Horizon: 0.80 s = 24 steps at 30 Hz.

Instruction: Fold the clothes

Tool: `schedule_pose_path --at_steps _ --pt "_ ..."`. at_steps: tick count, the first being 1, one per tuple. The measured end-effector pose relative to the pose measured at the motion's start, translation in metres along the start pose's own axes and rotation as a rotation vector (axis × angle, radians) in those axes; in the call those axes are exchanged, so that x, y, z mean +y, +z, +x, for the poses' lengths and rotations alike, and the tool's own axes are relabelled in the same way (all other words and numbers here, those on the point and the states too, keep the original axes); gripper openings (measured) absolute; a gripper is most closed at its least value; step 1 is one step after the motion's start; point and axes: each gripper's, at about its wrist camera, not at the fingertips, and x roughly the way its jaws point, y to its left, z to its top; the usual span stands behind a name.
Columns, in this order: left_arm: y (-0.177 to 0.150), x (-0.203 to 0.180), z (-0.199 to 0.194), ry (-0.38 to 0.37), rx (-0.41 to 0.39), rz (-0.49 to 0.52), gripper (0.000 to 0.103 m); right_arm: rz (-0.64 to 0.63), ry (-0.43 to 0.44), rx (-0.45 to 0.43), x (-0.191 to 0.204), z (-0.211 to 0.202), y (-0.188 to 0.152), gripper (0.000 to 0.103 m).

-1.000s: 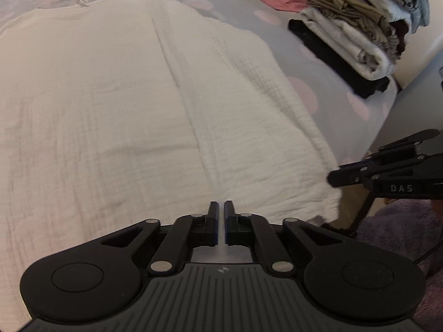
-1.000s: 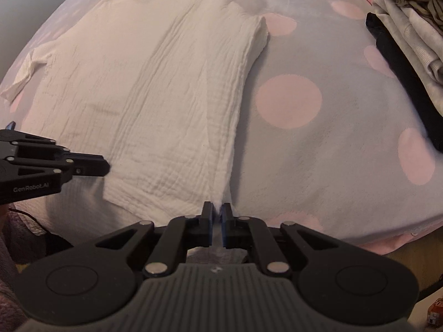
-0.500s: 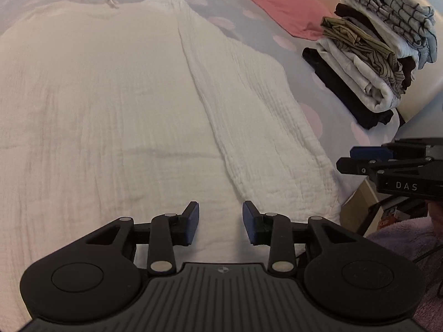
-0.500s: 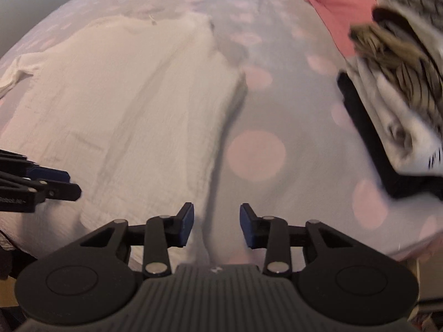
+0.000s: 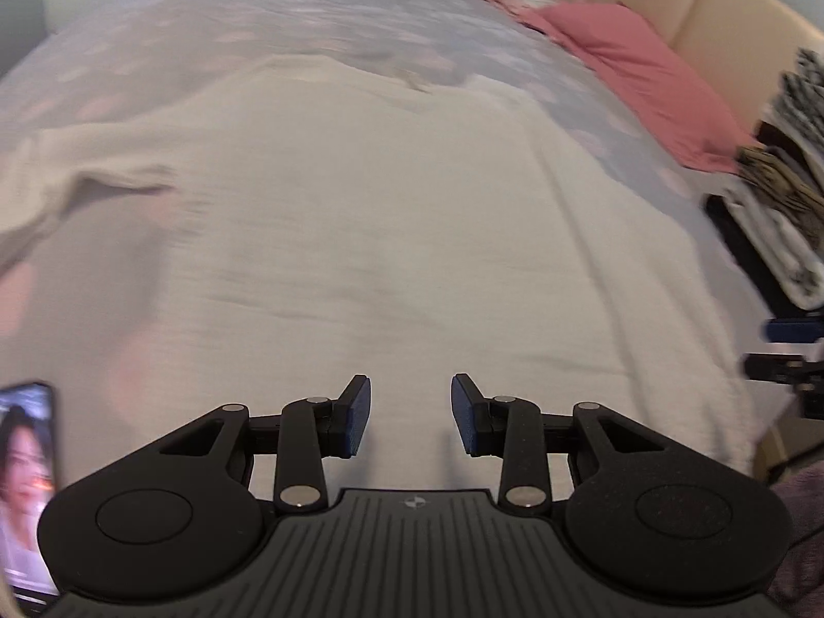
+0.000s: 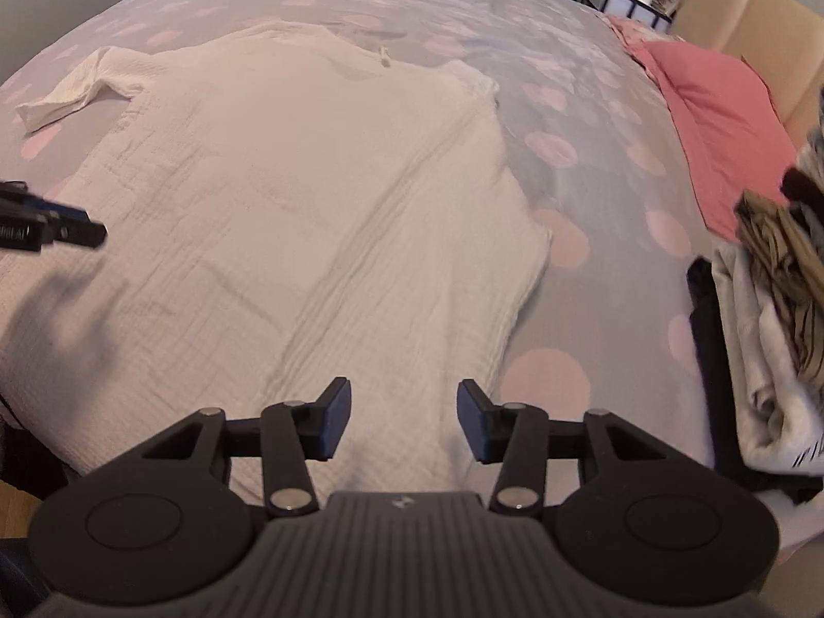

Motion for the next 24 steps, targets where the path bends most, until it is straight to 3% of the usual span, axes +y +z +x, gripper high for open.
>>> schedule_pose_path --at_steps 5,12,18,24 --pt "0.032 0.068 -0.012 0.132 -0.027 -0.041 0.032 -0.07 0.04 -0.006 0.015 -0.013 0.025 0.059" --pt "0.077 0.143 -0.009 0.226 -0.079 -0.047 0.034 -0.121 0.05 0.007 0.031 -0.006 0.051 0.062" --pt "0.105 0.188 0.028 0.281 -0.13 -0.086 0.04 -0.078 0.101 0.006 0.044 0.016 0.071 0.062" --pt "0.115 0.212 0.072 0.343 -0.087 -0.124 0.042 -0.053 0.115 0.043 0.05 0.048 0.083 0.062"
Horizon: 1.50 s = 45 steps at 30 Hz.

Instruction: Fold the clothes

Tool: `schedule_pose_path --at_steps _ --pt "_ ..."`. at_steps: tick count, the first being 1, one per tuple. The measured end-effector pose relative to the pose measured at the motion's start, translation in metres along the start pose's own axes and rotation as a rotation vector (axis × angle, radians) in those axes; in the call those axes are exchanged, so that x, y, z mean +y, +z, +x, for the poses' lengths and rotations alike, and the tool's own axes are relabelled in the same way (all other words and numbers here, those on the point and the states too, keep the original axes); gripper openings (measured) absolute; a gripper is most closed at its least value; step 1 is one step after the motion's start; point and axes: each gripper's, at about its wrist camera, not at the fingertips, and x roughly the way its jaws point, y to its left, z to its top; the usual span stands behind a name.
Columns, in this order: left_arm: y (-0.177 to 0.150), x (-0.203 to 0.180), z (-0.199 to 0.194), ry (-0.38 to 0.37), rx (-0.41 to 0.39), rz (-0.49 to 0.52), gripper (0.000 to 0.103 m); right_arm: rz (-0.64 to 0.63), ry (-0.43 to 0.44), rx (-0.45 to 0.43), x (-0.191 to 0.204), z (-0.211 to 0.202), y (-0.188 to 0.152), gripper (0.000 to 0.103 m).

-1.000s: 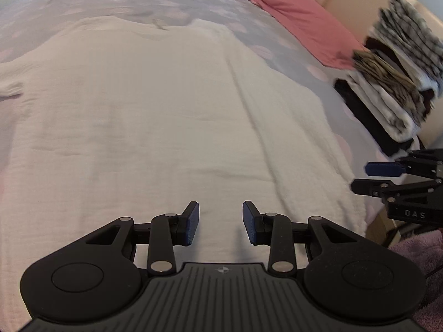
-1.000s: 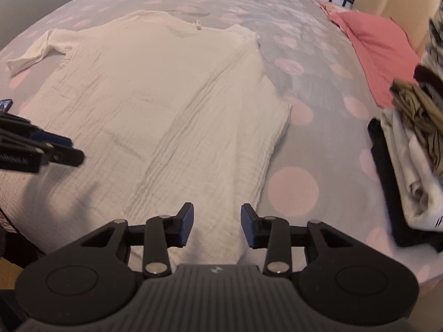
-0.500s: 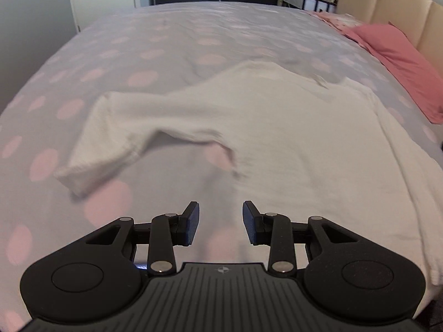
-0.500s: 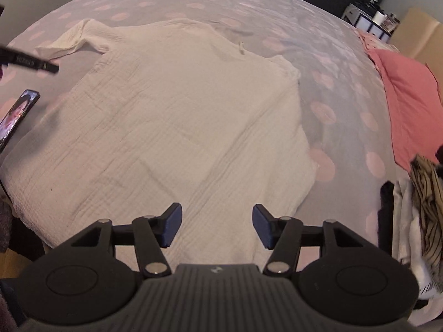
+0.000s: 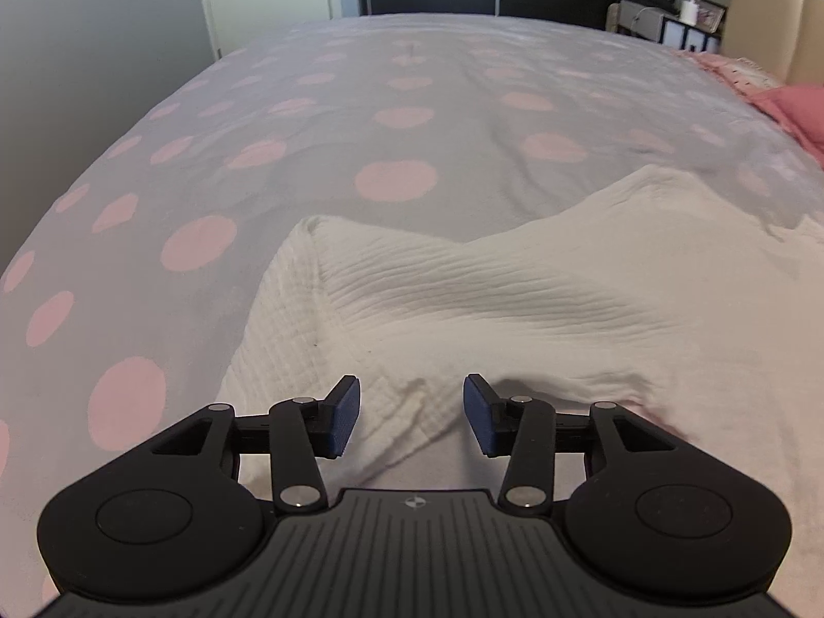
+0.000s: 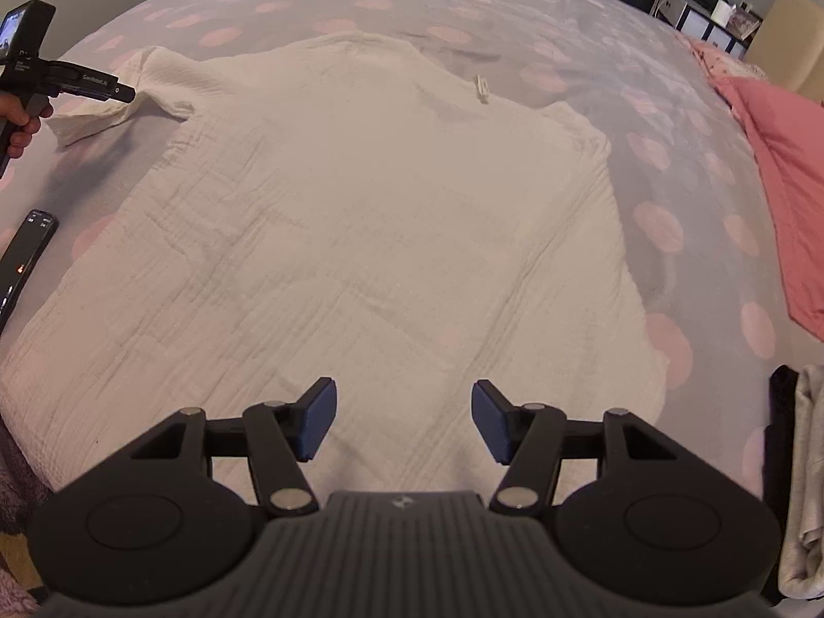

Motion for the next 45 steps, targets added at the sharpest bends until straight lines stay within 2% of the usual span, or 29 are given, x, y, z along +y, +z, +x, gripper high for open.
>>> schedule_pose_path --at_steps 4,5,7,9,11,15,20,23,28,35,39,43,45 --pt "0.002 0.01 0.015 0.012 0.021 -0.051 0.04 0.004 0.016 0.018 0.003 0.012 0.004 0.062" --pt "0.003 0.012 0.015 0.011 0.022 -0.058 0.036 -0.011 0.016 0.015 0.005 0.013 0.005 0.062" --pt "0.006 0.02 0.018 0.012 0.035 -0.079 0.017 -0.05 0.008 -0.003 0.011 0.01 0.007 0.062" --pt "0.009 0.027 0.015 0.008 0.04 -0.106 0.007 -0.082 -0.001 -0.016 0.016 0.007 0.008 0.062" --pt "0.013 0.034 0.006 0.003 0.028 -0.15 0.006 -0.103 -0.006 -0.021 0.02 0.006 0.008 0.062" --pt "0.025 0.039 -0.033 -0.011 -0.074 -0.166 0.005 -0.119 -0.01 -0.019 0.023 0.004 0.006 0.062" --pt "0.042 0.045 -0.093 -0.081 -0.214 -0.198 0.005 -0.117 -0.013 -0.029 0.024 -0.002 0.003 0.062" --pt "0.048 0.043 -0.128 -0.112 -0.294 -0.18 0.005 -0.103 -0.009 -0.038 0.024 -0.006 0.002 0.062" --pt "0.052 0.026 -0.175 -0.206 -0.376 -0.099 0.005 -0.069 0.002 -0.058 0.024 -0.016 0.0 0.062" --pt "0.041 -0.026 -0.229 -0.35 -0.422 0.128 0.004 -0.059 0.0 -0.09 0.028 -0.028 -0.003 0.062" --pt "0.018 -0.062 -0.25 -0.424 -0.406 0.278 0.004 -0.057 -0.003 -0.097 0.029 -0.031 -0.005 0.062" --pt "-0.017 -0.104 -0.253 -0.509 -0.34 0.449 0.004 -0.056 -0.007 -0.087 0.027 -0.029 -0.009 0.062" --pt "-0.043 -0.127 -0.249 -0.551 -0.283 0.537 0.004 -0.052 -0.006 -0.081 0.026 -0.028 -0.011 0.062"
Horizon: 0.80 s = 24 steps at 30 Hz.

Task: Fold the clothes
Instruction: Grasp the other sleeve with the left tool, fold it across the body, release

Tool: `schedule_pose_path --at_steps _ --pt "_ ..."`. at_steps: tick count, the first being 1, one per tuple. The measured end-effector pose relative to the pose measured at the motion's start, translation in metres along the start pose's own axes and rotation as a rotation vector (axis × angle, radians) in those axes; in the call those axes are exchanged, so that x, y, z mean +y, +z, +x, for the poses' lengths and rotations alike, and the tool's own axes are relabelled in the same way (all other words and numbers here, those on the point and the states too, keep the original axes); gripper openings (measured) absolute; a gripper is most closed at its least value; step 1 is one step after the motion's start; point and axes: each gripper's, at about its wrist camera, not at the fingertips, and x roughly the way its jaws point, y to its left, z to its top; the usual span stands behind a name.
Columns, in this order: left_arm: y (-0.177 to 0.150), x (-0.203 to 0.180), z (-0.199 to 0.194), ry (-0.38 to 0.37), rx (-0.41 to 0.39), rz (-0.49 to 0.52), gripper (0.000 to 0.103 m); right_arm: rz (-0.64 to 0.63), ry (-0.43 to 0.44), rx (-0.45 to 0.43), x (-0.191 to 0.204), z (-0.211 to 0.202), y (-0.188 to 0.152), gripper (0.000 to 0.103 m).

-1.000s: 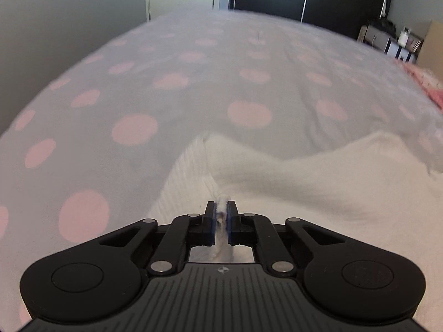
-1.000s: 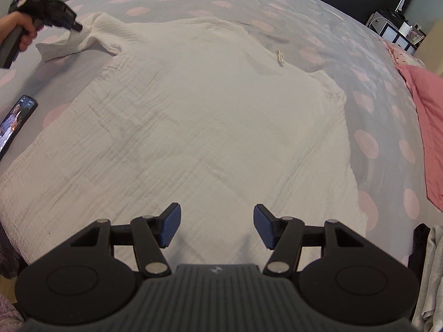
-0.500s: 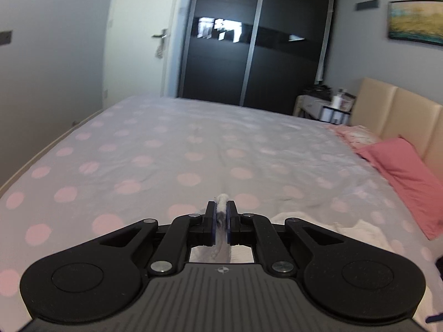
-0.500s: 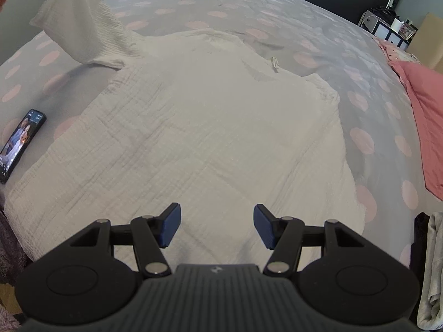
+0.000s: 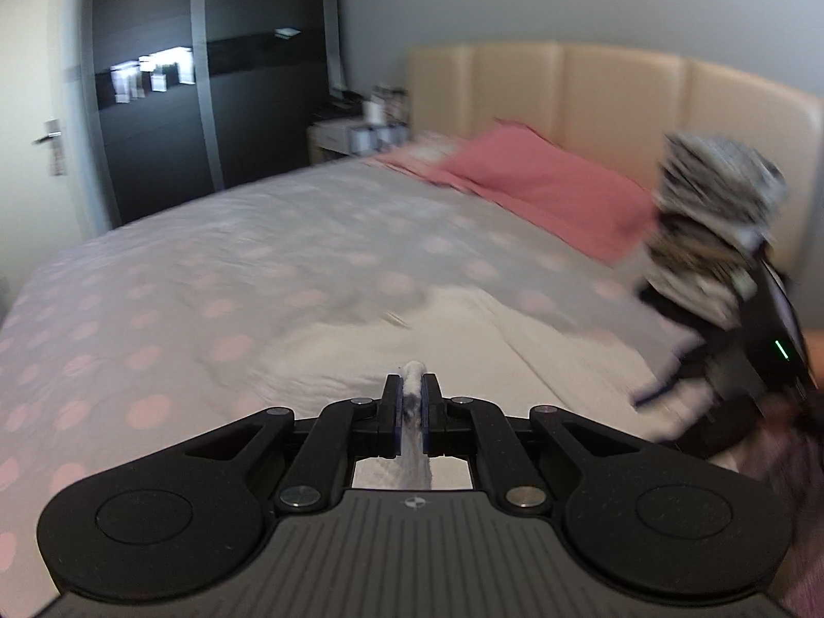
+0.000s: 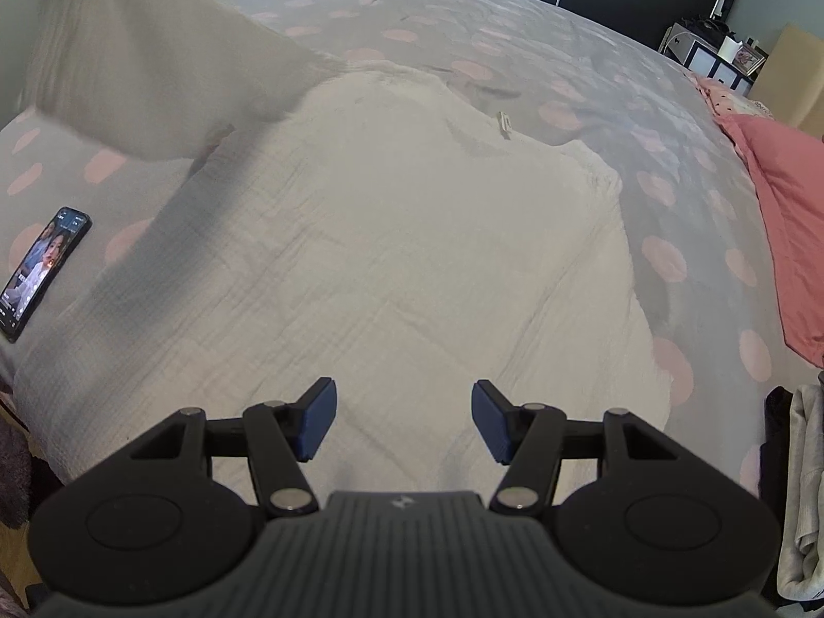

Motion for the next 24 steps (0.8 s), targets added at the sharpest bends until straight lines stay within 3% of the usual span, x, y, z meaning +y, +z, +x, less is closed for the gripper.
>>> schedule_pose_path --at_steps 4,10,15,19,22,24 --pt "-0.035 -0.052 0.023 -0.097 0.154 0.078 0.004 0.012 0.006 0.007 -0.002 0.001 -0.003 0.062" --pt "-0.085 -0.088 0.048 -0.106 0.315 0.121 0.004 -0.002 0.027 0.004 0.004 0.001 -0.007 0.062" --pt "-0.112 -0.095 0.057 -0.098 0.361 0.103 0.005 -0.036 0.073 0.008 0.02 0.004 -0.011 0.062" --pt "-0.126 -0.096 0.051 -0.082 0.383 0.085 0.022 -0.041 0.139 0.002 0.035 0.003 -0.016 0.062" --pt "-0.133 -0.092 0.042 -0.065 0.373 0.042 0.024 -0.023 0.196 0.0 0.043 0.001 -0.02 0.06" --pt "-0.139 -0.089 0.038 -0.012 0.367 0.016 0.024 -0.019 0.217 0.0 0.049 0.002 -0.023 0.06"
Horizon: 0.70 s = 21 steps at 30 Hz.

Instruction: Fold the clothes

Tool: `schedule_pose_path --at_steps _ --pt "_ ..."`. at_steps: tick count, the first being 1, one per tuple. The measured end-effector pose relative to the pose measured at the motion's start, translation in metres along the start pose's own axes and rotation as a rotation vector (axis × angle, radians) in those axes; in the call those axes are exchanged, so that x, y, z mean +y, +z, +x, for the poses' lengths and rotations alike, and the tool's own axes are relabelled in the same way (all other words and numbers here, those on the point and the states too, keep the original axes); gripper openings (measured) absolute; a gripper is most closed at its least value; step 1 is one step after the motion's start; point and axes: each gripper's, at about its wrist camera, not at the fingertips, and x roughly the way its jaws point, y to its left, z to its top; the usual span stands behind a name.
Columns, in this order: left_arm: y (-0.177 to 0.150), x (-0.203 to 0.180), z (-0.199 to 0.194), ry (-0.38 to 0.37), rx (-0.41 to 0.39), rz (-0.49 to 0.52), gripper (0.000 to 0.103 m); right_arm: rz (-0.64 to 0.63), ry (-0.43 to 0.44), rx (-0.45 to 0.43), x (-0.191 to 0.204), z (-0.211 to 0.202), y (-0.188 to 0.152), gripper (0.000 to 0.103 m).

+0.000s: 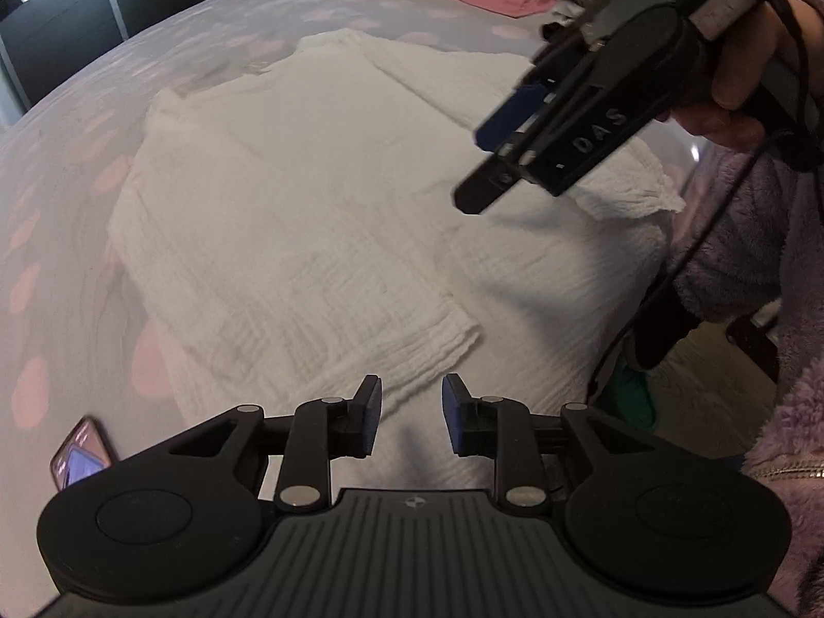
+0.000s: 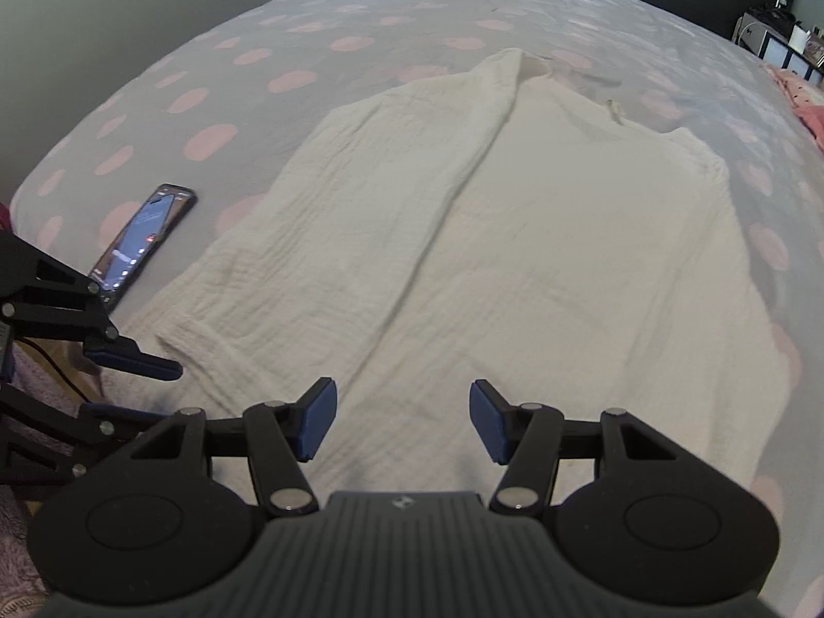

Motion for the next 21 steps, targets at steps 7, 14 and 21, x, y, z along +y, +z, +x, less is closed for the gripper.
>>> schedule_pose_path --at_steps 7,14,21 --pt "-0.014 0.02 0.009 0.199 -0.003 -0.129 0.041 0.006 0.053 0.037 0.022 0.015 -0.013 0.06" --pt "-0.014 0.041 0.026 0.192 0.002 -0.256 0.043 0.048 0.074 0.071 0.037 0.037 -0.025 0.053" --pt "-0.018 0.047 0.035 0.121 0.014 -0.29 0.021 0.057 0.092 0.081 0.035 0.05 -0.028 0.015"
